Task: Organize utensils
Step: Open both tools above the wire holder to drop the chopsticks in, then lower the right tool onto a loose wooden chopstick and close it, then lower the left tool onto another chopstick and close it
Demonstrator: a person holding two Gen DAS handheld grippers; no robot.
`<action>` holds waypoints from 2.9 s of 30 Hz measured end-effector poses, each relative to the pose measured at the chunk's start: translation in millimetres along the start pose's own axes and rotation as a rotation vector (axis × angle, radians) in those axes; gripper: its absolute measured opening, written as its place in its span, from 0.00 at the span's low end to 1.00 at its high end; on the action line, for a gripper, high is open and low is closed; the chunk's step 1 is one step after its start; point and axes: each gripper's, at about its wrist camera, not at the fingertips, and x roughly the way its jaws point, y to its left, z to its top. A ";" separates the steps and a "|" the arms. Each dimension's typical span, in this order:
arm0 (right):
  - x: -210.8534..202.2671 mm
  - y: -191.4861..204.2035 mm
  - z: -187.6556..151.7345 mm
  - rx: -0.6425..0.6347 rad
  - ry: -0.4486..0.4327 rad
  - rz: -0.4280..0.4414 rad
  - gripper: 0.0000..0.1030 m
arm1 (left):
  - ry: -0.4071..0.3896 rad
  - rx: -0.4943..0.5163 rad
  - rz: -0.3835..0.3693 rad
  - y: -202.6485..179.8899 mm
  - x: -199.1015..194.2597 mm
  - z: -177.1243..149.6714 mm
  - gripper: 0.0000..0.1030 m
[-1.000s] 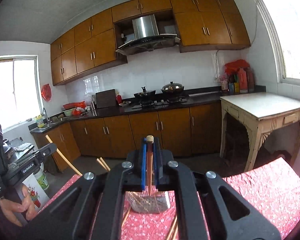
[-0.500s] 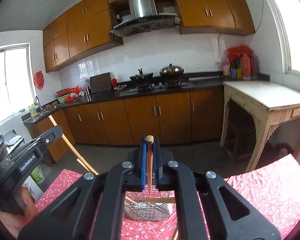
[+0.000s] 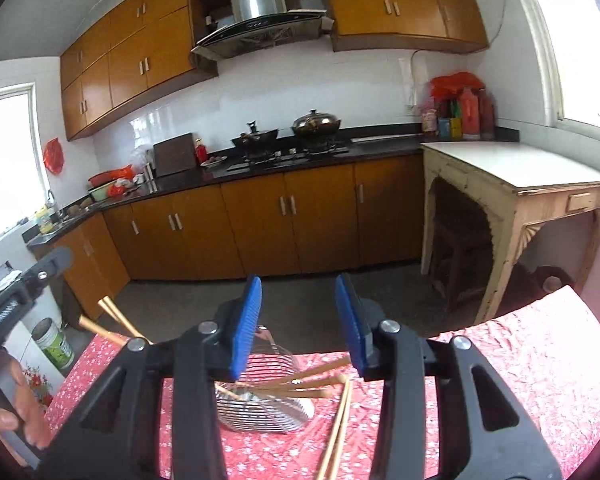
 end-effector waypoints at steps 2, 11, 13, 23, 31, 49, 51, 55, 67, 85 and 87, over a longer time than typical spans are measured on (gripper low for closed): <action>-15.5 -17.8 -5.2 0.012 -0.026 -0.050 0.38 | -0.005 0.007 0.012 9.8 -12.1 -3.2 0.67; -37.2 -95.3 -80.8 0.039 0.081 -0.229 0.43 | 0.130 0.007 0.028 68.1 -47.5 -73.7 0.90; -29.8 -103.1 -108.9 0.054 0.152 -0.220 0.43 | 0.181 -0.005 0.032 80.2 -45.7 -102.6 0.90; 24.1 -60.7 -224.6 0.045 0.453 -0.024 0.20 | 0.452 0.080 -0.002 75.1 -3.0 -202.4 0.86; 45.4 -27.3 -237.6 -0.039 0.491 -0.027 0.20 | 0.495 0.109 0.006 57.7 7.2 -220.5 0.81; 53.0 -65.6 -233.7 -0.033 0.473 -0.179 0.07 | 0.604 0.190 0.027 26.0 40.4 -247.3 0.17; 53.9 -75.9 -232.1 -0.018 0.468 -0.196 0.07 | 0.610 0.171 0.052 35.1 45.4 -243.9 0.10; 56.3 -103.1 -226.3 0.034 0.457 -0.232 0.07 | 0.600 0.130 0.115 66.6 55.5 -235.2 0.08; 37.3 -103.3 -235.7 0.028 0.466 -0.212 0.14 | 0.609 0.053 0.022 108.1 32.4 -236.9 0.37; 25.0 -96.6 -243.0 -0.013 0.455 -0.211 0.14 | 0.618 0.131 0.073 101.1 15.5 -237.2 0.59; 25.4 -96.8 -242.8 -0.014 0.455 -0.212 0.14 | 0.623 0.150 0.079 99.3 14.9 -237.8 0.64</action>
